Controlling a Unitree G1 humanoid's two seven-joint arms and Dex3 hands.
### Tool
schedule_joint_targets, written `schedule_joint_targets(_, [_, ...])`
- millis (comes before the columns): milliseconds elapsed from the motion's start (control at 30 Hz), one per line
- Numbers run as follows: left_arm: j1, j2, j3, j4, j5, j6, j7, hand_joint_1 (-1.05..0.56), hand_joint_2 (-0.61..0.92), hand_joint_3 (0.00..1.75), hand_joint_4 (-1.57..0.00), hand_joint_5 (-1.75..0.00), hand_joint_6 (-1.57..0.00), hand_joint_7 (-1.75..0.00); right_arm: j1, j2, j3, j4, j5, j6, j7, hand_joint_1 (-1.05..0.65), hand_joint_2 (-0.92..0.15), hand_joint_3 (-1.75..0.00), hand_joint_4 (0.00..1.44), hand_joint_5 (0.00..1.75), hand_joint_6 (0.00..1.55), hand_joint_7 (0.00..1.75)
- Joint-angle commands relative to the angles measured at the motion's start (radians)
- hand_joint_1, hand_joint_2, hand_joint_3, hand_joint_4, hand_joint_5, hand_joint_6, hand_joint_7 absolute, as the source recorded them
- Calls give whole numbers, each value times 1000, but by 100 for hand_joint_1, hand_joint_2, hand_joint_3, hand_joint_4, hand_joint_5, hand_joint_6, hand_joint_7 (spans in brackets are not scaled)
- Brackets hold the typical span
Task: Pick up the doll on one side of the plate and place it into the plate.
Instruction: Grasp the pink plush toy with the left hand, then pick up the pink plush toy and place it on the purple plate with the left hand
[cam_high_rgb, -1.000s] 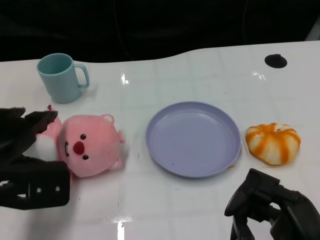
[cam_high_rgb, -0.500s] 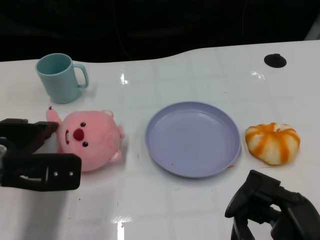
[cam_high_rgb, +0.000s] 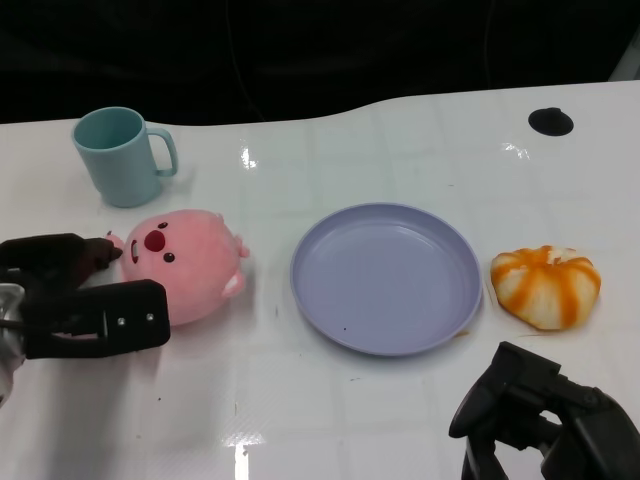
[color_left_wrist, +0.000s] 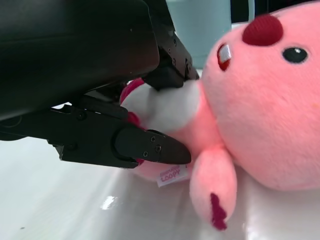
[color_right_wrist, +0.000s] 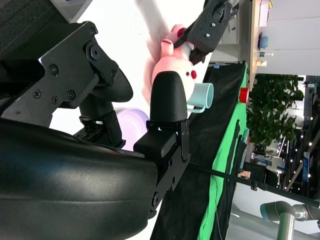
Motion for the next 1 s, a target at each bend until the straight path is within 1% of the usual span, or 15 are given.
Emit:
schedule_joint_targets(33, [43,-13,-34,38,12,-41,64,-20,92,33,-84,-168,-71,-152,6,-2,4,-17,-2,11,-6,2,-42,-137,66,175,62,146])
schedule_joint_targets(67, [47,-10,-34,35,11,-57,106,-21,91,32,-84,-171,-65,-163,6,-1,5,-17,-4,10,-7,2,-42,-138,66,175,63,146])
schedule_joint_targets(100, [49,-8,-35,36,9,-69,134,-20,91,31,-83,-173,-60,-170,6,-1,6,-16,-5,9,-9,2,-42,-138,67,175,63,146])
schedule_joint_targets(200, [49,-5,-35,35,10,-75,210,-21,91,29,-81,-174,-57,-174,1,1,7,-11,-4,9,-10,2,-42,-138,67,175,63,147])
schedule_joint_targets(267, [54,-2,-27,28,8,-80,269,-18,90,33,-83,-175,-62,-174,-4,0,5,-7,2,8,-8,2,-42,-138,67,175,62,147])
schedule_joint_targets(300, [56,-2,-24,26,5,-84,293,-17,80,55,-86,-175,-63,-175,-7,-1,2,-3,4,6,-6,2,-42,-138,67,175,62,147])
schedule_joint_targets(333, [60,-1,-16,22,0,-83,319,-17,73,69,-88,-175,-64,-175,-8,-2,0,0,7,4,-4,3,-42,-138,67,175,62,147])
schedule_joint_targets(400, [71,0,4,5,-17,-83,359,-18,66,83,-89,-175,-65,-175,-9,-4,-3,7,9,-4,-2,3,-42,-138,67,175,62,147])
schedule_joint_targets(433, [80,3,16,-14,-26,-81,371,-17,59,95,-90,-175,-65,-175,-9,-5,-4,8,8,-7,-1,3,-42,-138,67,175,62,147])
schedule_joint_targets(500, [100,14,37,-59,-39,-83,385,-16,54,101,-89,-175,-64,-175,-8,-6,-6,7,14,-7,2,2,-42,-138,67,175,62,147])
schedule_joint_targets(567, [122,28,56,-111,-46,-91,398,-15,53,102,-89,-175,-64,-175,-6,-3,-7,4,24,-4,5,2,-42,-138,67,175,62,147])
schedule_joint_targets(667, [161,47,89,-206,-54,-93,410,-18,53,104,-92,-175,-65,-175,-3,-3,-6,-5,20,7,2,0,-45,-131,66,175,61,148])
schedule_joint_targets(733, [188,53,115,-278,-65,-96,405,-18,51,102,-94,-175,-66,-175,-4,-5,-7,-4,17,6,3,1,-46,-131,66,175,61,148])
schedule_joint_targets(800, [212,58,139,-359,-75,-83,375,-17,50,102,-94,-175,-66,-175,-6,-5,-7,-1,20,5,5,1,-44,-134,66,175,61,147])
schedule_joint_targets(1000, [253,36,184,-556,-122,-20,246,-18,40,122,-94,-175,-72,-175,-7,-5,-7,6,20,-3,9,2,-43,-137,66,175,61,147])
